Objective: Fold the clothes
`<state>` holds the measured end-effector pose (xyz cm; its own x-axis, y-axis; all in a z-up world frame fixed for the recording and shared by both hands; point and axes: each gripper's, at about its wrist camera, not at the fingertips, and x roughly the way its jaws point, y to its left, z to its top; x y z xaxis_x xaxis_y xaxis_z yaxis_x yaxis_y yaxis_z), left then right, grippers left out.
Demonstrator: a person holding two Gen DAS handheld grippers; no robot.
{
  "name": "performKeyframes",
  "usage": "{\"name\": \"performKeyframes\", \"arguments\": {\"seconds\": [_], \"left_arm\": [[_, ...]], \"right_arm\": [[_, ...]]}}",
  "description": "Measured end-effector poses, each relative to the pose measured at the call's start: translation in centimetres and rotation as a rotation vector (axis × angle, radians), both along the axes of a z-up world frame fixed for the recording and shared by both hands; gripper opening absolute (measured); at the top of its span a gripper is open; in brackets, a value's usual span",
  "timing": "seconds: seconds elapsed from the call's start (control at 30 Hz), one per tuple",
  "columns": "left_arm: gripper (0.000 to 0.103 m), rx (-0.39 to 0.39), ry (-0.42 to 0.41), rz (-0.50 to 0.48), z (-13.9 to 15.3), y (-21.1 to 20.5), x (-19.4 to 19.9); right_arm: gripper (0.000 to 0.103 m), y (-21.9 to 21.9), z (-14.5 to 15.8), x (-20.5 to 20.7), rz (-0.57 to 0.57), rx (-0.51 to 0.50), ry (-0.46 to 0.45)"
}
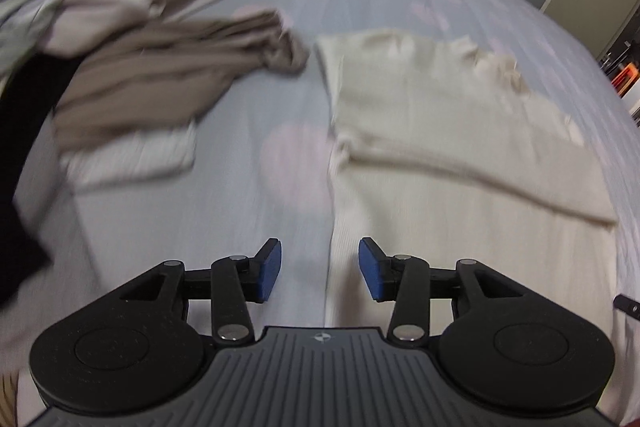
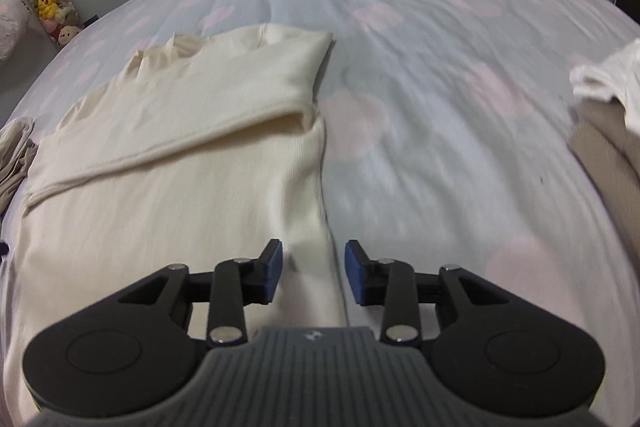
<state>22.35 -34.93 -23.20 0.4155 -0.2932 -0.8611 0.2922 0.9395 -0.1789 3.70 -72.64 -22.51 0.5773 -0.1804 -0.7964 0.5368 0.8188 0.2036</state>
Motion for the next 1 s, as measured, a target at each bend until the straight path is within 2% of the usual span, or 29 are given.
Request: {"name": "performKeyframes", "arguments": {"seconds": [0.13, 0.3, 0.4, 0.5, 0.7, 0.8, 1.0], "left_arm": [[0.041, 0.045, 0.011, -0.025, 0.0, 0.1, -2.2], [0.041, 0.078, 0.009, -0.202, 0.7, -1.9, -5.9], [0.041, 0.099, 0.008, -0.308, 1.0, -3.1, -8.1], [0.041, 0.119, 0.006, -0.414, 1.4, -4.3, -10.3], [0.041, 0.161, 0.004, -0.628, 2.1, -6.7, -14.8], [0.041, 0.216, 0.006, -0.75, 2.0, -7.6, -17.0], [0.041, 0.427, -0.029, -0.959, 0.7, -8.8, -21.1]], "right_arm": [[0.042, 0.6, 0.6, -0.9, -0.001, 0.014, 0.015], [0.042, 2.3, 2.4, -2.2, 0.06, 0.029, -0.013], [0.044, 3.8, 3.2, -2.7, 0.139, 0.058, -0.006], [0.049, 5.1, 3.1, -3.3, 0.209, 0.066, 0.027], [0.05, 6.0, 2.7, -4.1, 0.248, 0.07, 0.045], [0.05, 5.9, 2.6, -4.3, 0.243, 0.073, 0.035], [0.051, 6.3, 3.2, -4.5, 0.258, 0.044, 0.004]]}}
